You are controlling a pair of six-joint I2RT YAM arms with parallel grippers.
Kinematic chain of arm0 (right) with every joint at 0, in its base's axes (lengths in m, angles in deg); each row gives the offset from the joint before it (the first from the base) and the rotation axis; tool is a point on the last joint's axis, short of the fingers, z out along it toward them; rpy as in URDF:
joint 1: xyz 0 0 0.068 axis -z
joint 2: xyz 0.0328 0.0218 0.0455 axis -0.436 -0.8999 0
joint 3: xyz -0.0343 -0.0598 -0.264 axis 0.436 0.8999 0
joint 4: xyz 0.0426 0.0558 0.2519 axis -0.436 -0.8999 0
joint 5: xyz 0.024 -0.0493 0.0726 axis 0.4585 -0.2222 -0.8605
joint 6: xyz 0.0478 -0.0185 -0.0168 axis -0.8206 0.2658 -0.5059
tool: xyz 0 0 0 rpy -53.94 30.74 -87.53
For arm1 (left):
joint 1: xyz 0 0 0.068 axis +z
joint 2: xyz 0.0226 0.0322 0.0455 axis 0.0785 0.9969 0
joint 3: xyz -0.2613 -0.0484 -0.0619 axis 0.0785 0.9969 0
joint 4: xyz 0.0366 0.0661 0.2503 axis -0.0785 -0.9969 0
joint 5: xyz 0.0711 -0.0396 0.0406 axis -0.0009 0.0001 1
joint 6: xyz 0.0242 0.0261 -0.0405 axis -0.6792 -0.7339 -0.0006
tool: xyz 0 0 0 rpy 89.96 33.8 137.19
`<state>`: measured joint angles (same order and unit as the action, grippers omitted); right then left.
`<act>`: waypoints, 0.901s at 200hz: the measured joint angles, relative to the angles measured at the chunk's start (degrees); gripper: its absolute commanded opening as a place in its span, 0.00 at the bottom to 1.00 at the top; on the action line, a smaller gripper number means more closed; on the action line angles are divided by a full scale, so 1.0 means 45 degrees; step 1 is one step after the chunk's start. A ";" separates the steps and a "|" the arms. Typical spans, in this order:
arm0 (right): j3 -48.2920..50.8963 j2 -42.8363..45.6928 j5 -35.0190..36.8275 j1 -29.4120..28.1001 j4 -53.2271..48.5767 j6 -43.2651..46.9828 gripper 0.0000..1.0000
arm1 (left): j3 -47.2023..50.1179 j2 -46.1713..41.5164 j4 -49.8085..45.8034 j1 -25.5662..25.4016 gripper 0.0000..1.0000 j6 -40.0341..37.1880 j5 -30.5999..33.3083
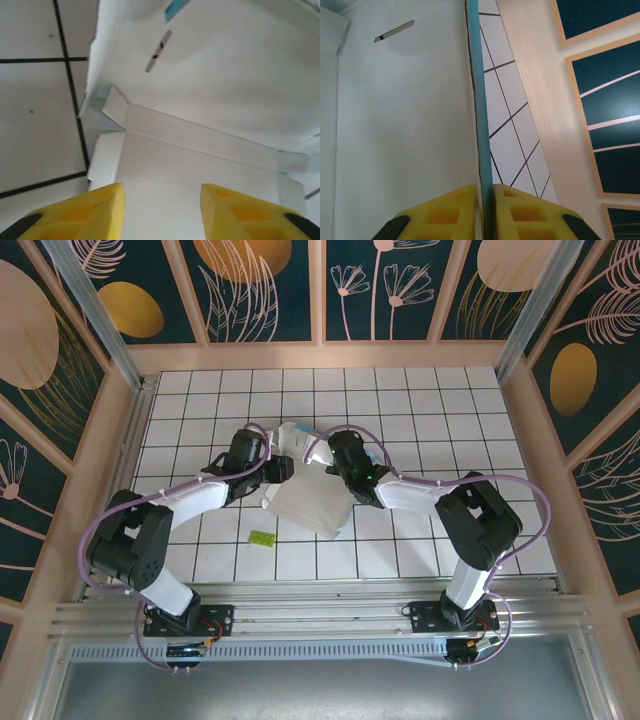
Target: Fold the paper box
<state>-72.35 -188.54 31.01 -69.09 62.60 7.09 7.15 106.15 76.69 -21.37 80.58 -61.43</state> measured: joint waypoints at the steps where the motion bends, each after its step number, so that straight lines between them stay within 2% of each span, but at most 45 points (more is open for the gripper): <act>1: 0.0000 0.0000 0.0005 0.0000 0.0005 0.0005 0.16 | -0.0010 0.0049 0.0039 0.0005 0.44 -0.0010 0.0010; 68: 0.0000 0.0000 0.0053 -0.0010 -0.0005 0.0000 0.16 | -0.2025 0.3230 0.0126 0.0005 0.45 -0.0316 0.0777; 115: 0.0000 0.0000 0.0170 -0.0117 -0.0039 -0.0005 0.16 | -0.2958 0.3876 0.0146 0.0005 0.46 -0.0311 0.1205; 180: -0.0010 0.0000 0.0311 -0.0204 -0.0136 -0.0010 0.16 | -0.3075 0.4119 0.0262 0.0010 0.45 -0.0316 0.1530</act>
<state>-72.39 -188.54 32.41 -70.01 61.99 7.05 -6.69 124.68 77.87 -21.32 79.16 -54.55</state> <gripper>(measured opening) 0.160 0.458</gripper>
